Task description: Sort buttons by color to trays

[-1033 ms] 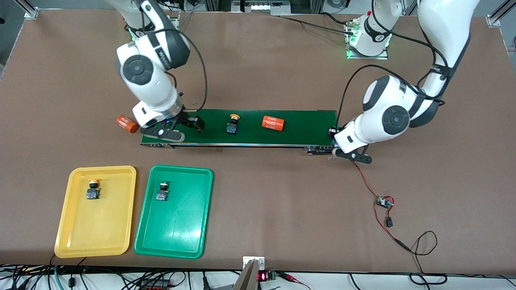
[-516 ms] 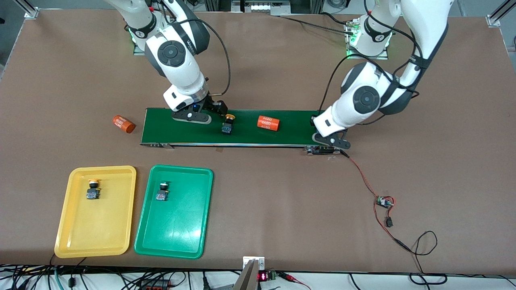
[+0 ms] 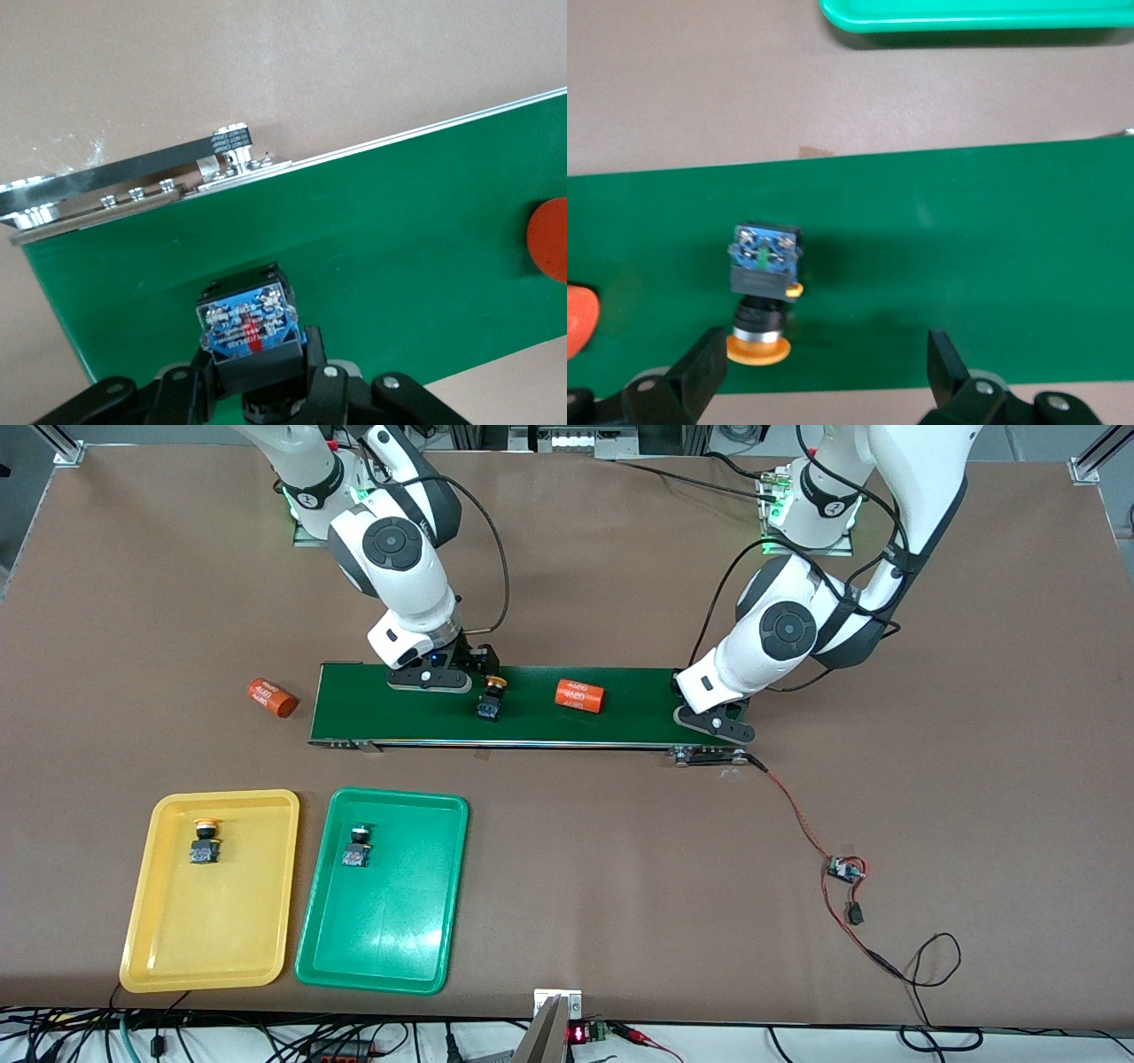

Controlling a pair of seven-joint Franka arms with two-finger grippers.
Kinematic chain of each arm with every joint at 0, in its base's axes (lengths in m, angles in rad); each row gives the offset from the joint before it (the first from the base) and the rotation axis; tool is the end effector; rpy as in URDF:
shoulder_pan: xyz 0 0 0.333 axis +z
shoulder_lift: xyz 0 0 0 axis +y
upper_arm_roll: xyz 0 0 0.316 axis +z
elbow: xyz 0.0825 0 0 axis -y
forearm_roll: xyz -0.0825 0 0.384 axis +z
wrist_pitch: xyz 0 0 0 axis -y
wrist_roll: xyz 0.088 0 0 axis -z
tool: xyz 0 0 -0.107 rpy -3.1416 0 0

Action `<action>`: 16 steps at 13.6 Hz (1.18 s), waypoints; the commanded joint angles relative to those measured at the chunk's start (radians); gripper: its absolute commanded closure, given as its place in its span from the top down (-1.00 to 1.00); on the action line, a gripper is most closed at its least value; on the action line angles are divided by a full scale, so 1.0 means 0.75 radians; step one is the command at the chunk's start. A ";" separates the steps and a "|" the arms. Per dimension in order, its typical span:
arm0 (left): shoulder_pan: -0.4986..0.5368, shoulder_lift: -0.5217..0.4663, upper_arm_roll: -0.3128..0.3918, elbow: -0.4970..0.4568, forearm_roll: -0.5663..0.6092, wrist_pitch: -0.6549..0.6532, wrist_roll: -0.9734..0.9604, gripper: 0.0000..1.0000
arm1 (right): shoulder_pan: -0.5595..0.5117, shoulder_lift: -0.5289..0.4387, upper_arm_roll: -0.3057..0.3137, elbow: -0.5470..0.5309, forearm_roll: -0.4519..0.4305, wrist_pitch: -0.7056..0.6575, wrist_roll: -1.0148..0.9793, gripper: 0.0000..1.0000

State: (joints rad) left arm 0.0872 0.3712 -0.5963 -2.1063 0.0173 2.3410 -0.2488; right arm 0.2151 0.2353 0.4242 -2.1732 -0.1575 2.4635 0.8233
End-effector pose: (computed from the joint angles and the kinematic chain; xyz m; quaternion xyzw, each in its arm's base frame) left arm 0.5008 -0.2747 0.2634 0.9870 -0.1232 -0.0693 0.0768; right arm 0.4563 0.3361 0.3005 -0.9984 0.0396 -0.0326 0.0240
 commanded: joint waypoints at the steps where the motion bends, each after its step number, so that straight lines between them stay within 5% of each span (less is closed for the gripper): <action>1: 0.002 -0.029 -0.009 -0.043 -0.017 0.016 0.000 -0.36 | -0.023 0.042 0.009 0.001 -0.017 0.084 0.005 1.00; 5: 0.002 -0.002 -0.009 -0.039 -0.009 0.018 0.025 0.17 | -0.029 0.095 0.005 0.006 -0.054 0.131 0.005 1.00; 6: 0.002 -0.002 -0.009 -0.033 -0.009 0.018 0.025 0.42 | -0.035 0.110 0.003 0.006 -0.060 0.149 0.005 1.00; 7: 0.004 -0.008 -0.011 -0.028 -0.009 0.016 0.023 0.99 | -0.041 0.120 0.003 0.006 -0.062 0.162 0.005 1.00; 11: 0.017 -0.100 -0.011 -0.002 -0.019 -0.031 0.013 1.00 | -0.045 0.153 -0.001 0.010 -0.066 0.176 0.005 0.97; 16: 0.021 -0.223 0.065 0.053 -0.021 -0.071 0.013 1.00 | -0.045 0.167 -0.021 0.010 -0.111 0.176 -0.006 0.25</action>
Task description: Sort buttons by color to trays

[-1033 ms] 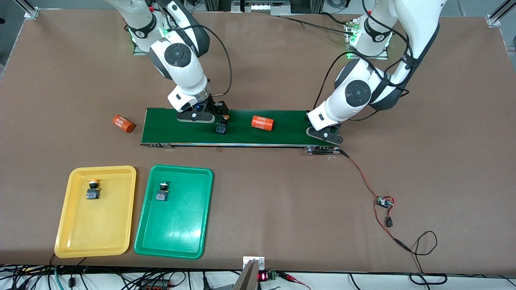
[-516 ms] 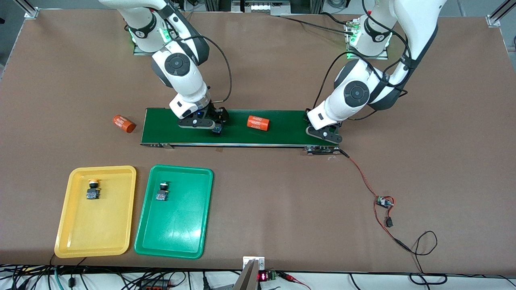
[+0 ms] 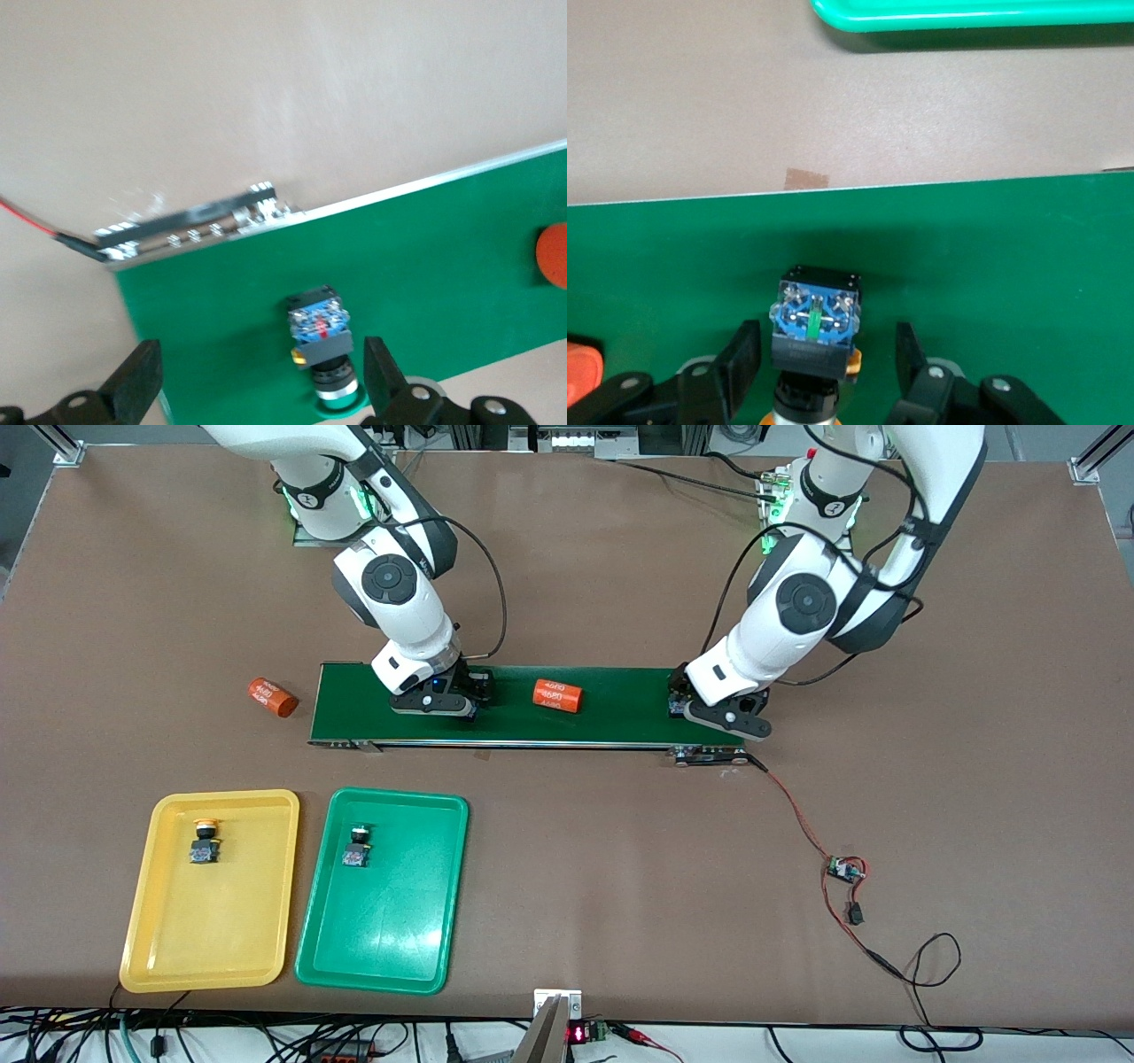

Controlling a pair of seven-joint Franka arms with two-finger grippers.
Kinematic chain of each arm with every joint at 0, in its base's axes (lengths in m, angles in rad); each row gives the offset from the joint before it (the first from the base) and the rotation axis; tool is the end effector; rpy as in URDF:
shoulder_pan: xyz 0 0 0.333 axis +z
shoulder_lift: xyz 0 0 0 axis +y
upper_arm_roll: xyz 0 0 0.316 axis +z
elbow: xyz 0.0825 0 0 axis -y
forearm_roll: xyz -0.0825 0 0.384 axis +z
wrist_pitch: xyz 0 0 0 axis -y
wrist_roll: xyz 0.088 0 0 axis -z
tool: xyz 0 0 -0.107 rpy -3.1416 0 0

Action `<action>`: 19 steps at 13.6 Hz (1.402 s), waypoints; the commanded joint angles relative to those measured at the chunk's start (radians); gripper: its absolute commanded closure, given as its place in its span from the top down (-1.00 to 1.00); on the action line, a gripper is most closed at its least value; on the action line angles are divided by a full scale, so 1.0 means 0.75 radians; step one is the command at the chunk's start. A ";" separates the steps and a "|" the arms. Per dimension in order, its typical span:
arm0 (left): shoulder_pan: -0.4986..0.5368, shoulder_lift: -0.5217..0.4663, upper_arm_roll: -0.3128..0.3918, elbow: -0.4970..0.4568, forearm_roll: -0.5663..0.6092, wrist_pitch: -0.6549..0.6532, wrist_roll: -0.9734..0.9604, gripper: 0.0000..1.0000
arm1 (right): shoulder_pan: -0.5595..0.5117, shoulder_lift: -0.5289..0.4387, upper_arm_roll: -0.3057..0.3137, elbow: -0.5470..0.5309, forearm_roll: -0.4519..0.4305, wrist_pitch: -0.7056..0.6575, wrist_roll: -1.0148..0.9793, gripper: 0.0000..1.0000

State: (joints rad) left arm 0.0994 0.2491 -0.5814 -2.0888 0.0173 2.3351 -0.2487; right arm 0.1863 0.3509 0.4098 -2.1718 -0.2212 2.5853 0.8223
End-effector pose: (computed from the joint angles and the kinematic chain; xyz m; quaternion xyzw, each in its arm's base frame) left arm 0.5175 -0.2619 0.3275 0.9914 -0.1136 -0.0040 0.0642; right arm 0.4727 0.3236 0.2517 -0.9980 0.0363 -0.0350 0.0370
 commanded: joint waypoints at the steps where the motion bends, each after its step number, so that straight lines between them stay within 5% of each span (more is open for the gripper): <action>1: 0.002 -0.062 0.100 0.089 -0.017 -0.131 0.015 1.00 | -0.009 0.019 -0.002 0.010 -0.034 0.014 -0.006 0.16; 4: 0.004 -0.064 0.243 0.214 -0.013 -0.201 0.017 1.00 | -0.011 0.019 -0.025 0.020 -0.051 0.005 -0.018 -0.43; 7: 0.004 -0.070 0.362 0.292 -0.013 -0.207 0.015 1.00 | -0.029 -0.006 -0.041 0.106 -0.049 -0.108 -0.045 -0.63; 10: -0.004 -0.072 0.478 0.477 -0.013 -0.449 0.017 1.00 | -0.054 -0.018 -0.080 0.332 -0.032 -0.437 -0.216 -0.63; 13: -0.014 -0.029 0.577 0.753 -0.011 -0.777 0.033 1.00 | -0.103 -0.002 -0.151 0.478 -0.030 -0.545 -0.413 -0.63; 17: -0.159 -0.066 0.848 0.811 -0.033 -0.906 0.197 1.00 | -0.207 0.127 -0.256 0.639 -0.030 -0.565 -0.670 -0.63; 19: -0.161 -0.083 0.845 0.813 -0.031 -0.913 0.209 1.00 | -0.252 0.213 -0.291 0.715 -0.034 -0.561 -0.793 -0.63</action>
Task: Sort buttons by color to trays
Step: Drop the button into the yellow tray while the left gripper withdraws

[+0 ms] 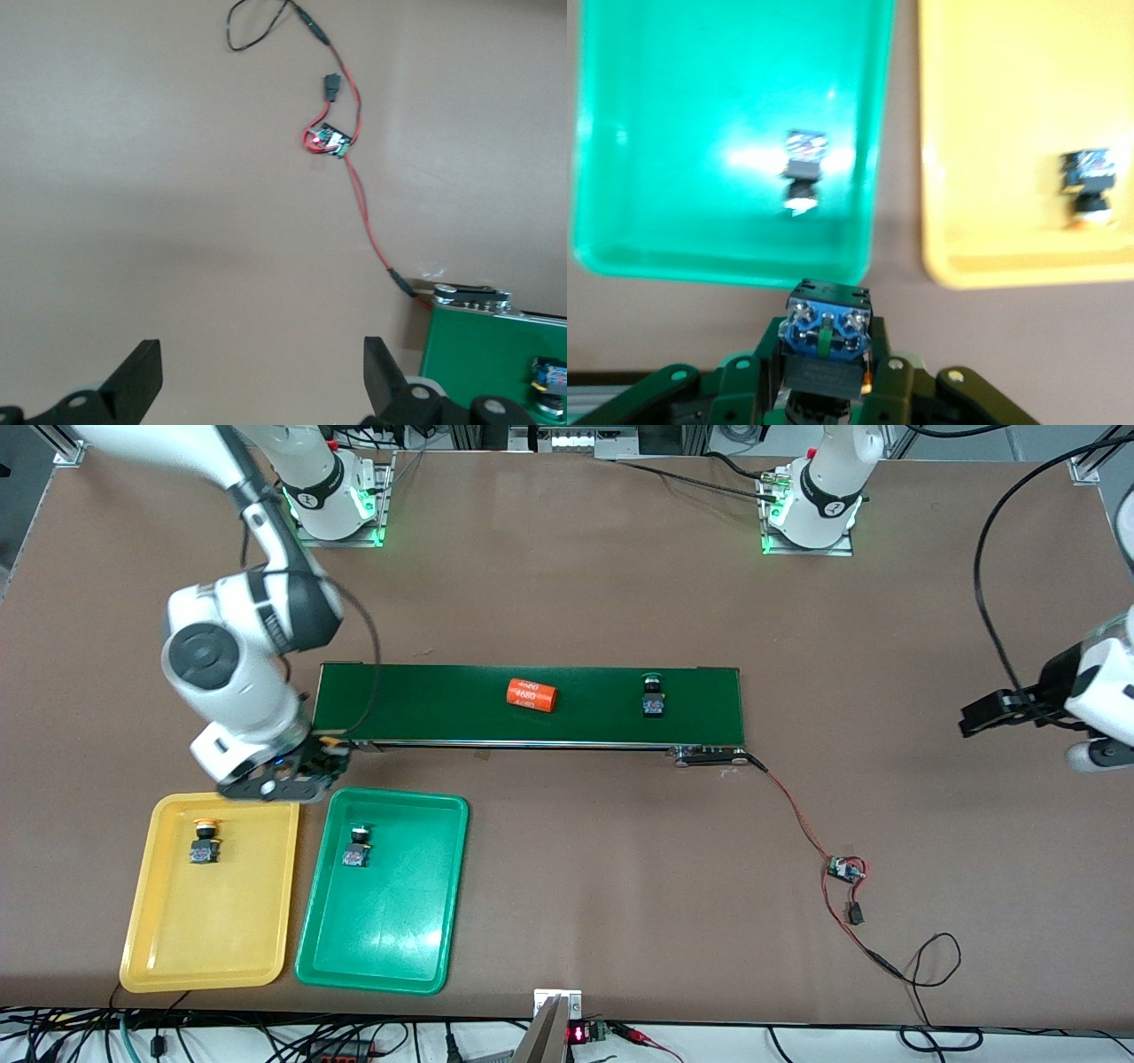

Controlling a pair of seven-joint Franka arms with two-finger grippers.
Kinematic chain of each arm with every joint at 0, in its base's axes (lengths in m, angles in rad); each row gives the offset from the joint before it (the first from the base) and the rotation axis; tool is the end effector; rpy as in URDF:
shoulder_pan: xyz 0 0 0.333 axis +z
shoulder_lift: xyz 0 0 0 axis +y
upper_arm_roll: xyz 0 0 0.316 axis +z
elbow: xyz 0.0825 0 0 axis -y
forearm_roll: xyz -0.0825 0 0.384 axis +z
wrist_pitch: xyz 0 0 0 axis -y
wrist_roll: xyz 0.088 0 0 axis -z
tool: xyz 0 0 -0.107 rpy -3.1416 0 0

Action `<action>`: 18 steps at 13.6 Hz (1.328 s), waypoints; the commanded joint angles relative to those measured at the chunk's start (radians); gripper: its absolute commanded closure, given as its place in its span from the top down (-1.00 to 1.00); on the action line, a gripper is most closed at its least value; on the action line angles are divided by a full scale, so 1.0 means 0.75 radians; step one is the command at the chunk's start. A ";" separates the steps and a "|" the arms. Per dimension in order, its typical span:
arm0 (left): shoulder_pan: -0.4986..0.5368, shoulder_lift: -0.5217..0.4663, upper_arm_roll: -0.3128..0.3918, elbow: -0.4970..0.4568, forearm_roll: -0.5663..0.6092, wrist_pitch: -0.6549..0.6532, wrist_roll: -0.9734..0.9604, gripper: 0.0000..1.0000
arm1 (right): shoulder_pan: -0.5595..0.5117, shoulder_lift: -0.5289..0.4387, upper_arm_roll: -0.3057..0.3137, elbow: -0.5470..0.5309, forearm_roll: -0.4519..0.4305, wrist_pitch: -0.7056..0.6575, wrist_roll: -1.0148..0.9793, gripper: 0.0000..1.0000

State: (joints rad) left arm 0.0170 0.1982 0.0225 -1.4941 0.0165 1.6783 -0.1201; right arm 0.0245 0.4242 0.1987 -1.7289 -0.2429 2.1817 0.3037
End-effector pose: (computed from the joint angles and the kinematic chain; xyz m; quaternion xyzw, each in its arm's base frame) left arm 0.6203 0.0249 0.5537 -0.9968 -0.0786 0.0065 0.0107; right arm 0.6509 0.1258 0.3454 0.9978 0.0182 0.0351 0.0529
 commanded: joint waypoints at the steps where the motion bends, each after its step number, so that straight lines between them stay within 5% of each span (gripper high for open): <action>1: -0.051 -0.029 0.037 0.018 -0.028 -0.039 0.039 1.00 | -0.053 0.150 -0.017 0.149 -0.010 -0.013 -0.135 -0.63; 14: -0.059 -0.082 0.027 -0.014 -0.016 -0.033 0.087 1.00 | -0.143 0.453 -0.165 0.147 -0.269 0.527 -0.192 -0.62; 15: -0.055 -0.082 0.027 -0.016 -0.018 -0.031 0.084 1.00 | -0.145 0.459 -0.169 0.145 -0.269 0.531 -0.190 -0.52; 17: -0.059 -0.082 0.027 -0.016 -0.014 -0.029 0.082 1.00 | -0.145 0.463 -0.169 0.143 -0.265 0.533 -0.170 0.43; 18: -0.062 -0.082 0.011 -0.016 -0.012 -0.027 0.082 1.00 | -0.143 0.463 -0.169 0.135 -0.253 0.533 -0.168 0.70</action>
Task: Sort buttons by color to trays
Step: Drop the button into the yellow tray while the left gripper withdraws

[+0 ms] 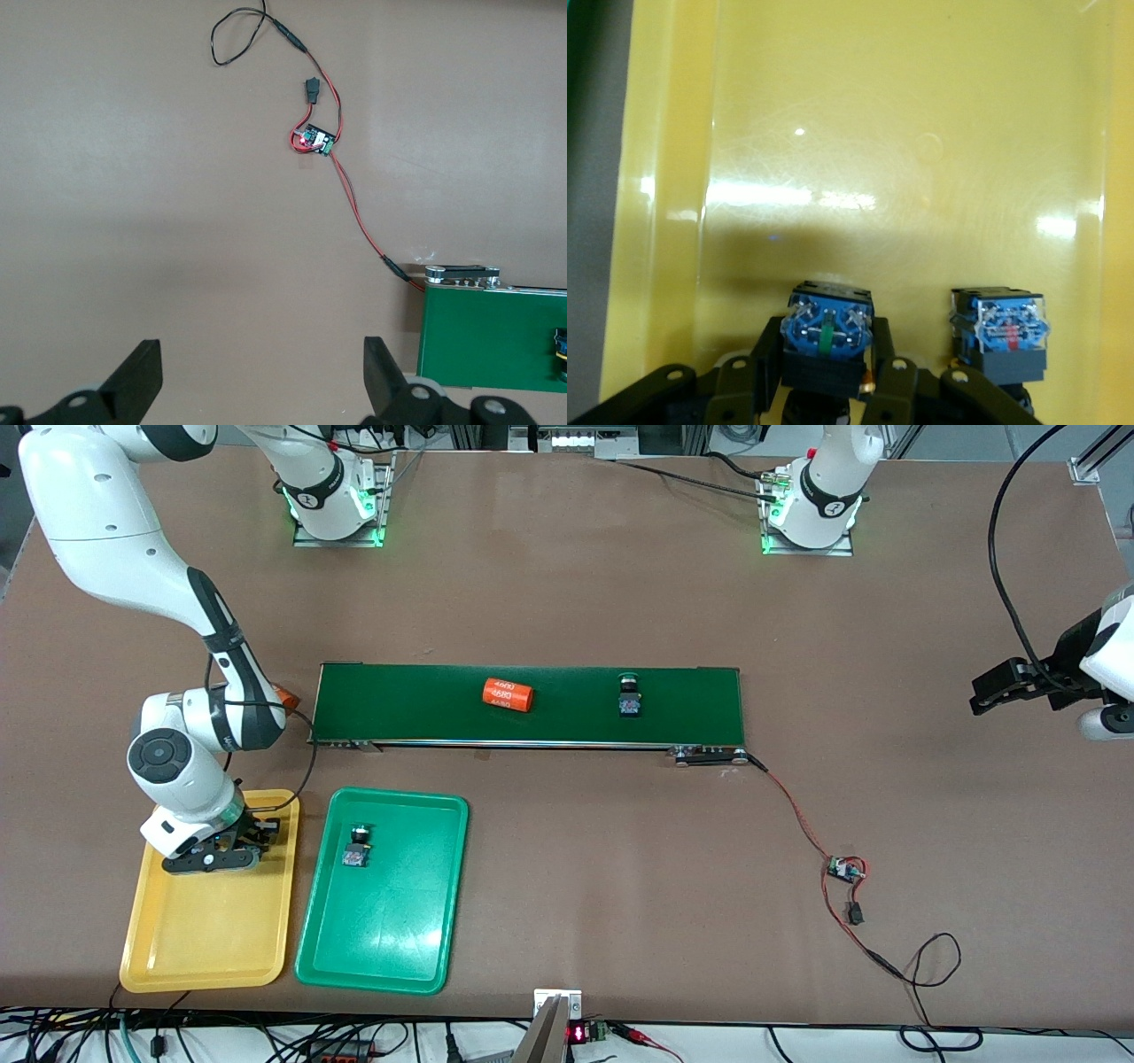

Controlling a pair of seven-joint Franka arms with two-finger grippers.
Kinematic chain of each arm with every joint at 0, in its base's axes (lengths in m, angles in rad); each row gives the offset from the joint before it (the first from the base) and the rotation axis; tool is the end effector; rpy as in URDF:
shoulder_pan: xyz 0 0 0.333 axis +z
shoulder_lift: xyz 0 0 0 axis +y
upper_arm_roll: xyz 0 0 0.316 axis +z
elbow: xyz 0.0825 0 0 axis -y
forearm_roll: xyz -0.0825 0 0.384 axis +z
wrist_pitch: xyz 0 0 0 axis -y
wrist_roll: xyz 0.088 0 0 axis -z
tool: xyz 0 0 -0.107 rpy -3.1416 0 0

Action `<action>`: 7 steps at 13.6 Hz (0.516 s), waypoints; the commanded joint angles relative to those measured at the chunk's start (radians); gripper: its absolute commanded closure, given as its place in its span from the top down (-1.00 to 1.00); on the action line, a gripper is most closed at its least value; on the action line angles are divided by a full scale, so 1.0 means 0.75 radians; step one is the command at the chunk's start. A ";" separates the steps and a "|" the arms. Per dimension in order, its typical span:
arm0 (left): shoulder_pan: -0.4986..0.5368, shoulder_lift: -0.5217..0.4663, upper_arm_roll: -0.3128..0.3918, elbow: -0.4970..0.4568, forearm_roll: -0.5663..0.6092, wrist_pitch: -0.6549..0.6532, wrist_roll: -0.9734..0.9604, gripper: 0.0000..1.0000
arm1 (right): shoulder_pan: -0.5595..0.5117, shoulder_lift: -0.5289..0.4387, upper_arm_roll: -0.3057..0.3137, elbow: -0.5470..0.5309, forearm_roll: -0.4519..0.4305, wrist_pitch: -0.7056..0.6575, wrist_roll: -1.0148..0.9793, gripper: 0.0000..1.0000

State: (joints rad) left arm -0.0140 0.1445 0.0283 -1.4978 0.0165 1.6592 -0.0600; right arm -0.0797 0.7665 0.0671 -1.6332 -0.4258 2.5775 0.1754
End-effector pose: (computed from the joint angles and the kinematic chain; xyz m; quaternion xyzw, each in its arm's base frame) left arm 0.6058 0.0091 0.5832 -0.9993 -0.0363 -0.0087 0.0101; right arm 0.7036 -0.0081 0.1866 0.9881 0.0641 0.0986 0.0990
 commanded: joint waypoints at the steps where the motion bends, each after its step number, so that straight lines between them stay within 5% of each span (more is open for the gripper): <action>1: -0.020 -0.009 -0.019 -0.011 -0.010 -0.001 0.000 1.00 | -0.004 0.005 0.007 0.001 -0.005 0.004 0.007 0.95; 4: -0.020 -0.011 -0.027 -0.011 -0.008 -0.003 -0.065 1.00 | 0.014 -0.073 0.021 -0.053 -0.003 -0.041 0.099 1.00; 7: -0.018 -0.011 -0.027 -0.011 -0.008 -0.003 -0.071 1.00 | 0.045 -0.226 0.123 -0.076 0.058 -0.327 0.236 1.00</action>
State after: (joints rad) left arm -0.0289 0.1457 0.0083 -1.4981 0.0165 1.6592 -0.0998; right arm -0.0618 0.7115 0.1090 -1.6367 -0.4170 2.4612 0.2810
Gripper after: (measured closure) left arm 0.000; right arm 0.000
